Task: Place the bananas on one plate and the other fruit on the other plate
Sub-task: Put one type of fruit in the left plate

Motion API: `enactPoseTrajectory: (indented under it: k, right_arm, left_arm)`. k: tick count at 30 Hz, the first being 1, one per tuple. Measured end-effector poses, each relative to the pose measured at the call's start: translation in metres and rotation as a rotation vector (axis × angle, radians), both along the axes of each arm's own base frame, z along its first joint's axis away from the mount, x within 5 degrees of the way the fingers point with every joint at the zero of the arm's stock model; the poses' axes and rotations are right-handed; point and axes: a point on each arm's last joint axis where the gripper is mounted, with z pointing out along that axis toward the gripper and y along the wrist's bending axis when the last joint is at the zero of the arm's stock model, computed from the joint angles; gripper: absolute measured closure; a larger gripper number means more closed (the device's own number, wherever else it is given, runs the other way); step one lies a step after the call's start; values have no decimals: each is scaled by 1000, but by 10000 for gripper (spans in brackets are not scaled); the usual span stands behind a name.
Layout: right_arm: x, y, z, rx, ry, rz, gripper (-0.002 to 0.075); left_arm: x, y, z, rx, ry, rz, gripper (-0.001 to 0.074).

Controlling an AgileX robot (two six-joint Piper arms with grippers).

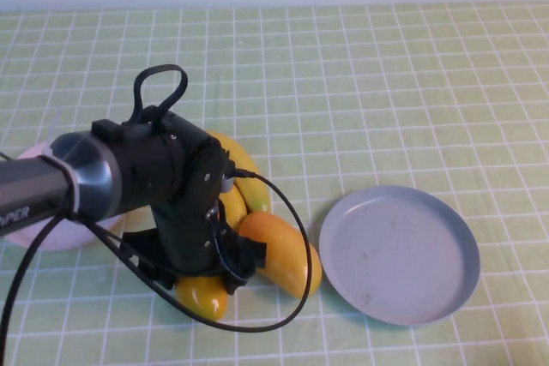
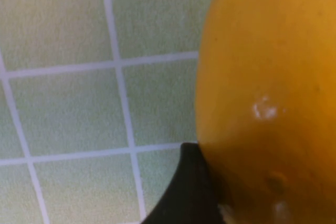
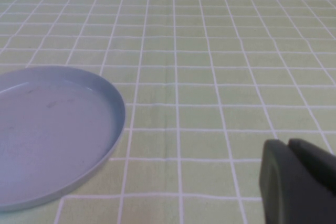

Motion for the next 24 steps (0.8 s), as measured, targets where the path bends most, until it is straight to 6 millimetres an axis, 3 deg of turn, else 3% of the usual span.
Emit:
enactPoseTrajectory:
  k: [9, 14, 19, 24]
  right_arm:
    - [0, 0, 0, 0, 0, 0, 741]
    - [0, 0, 0, 0, 0, 0, 741]
    - [0, 0, 0, 0, 0, 0, 741]
    - [0, 0, 0, 0, 0, 0, 741]
  left_arm:
    - [1, 2, 1, 22, -7, -50, 202]
    - [-3, 12, 31, 47, -101, -90, 202]
    - [5, 50, 61, 93, -200, -41, 202]
    - [28, 106, 62, 143, -188, 27, 202]
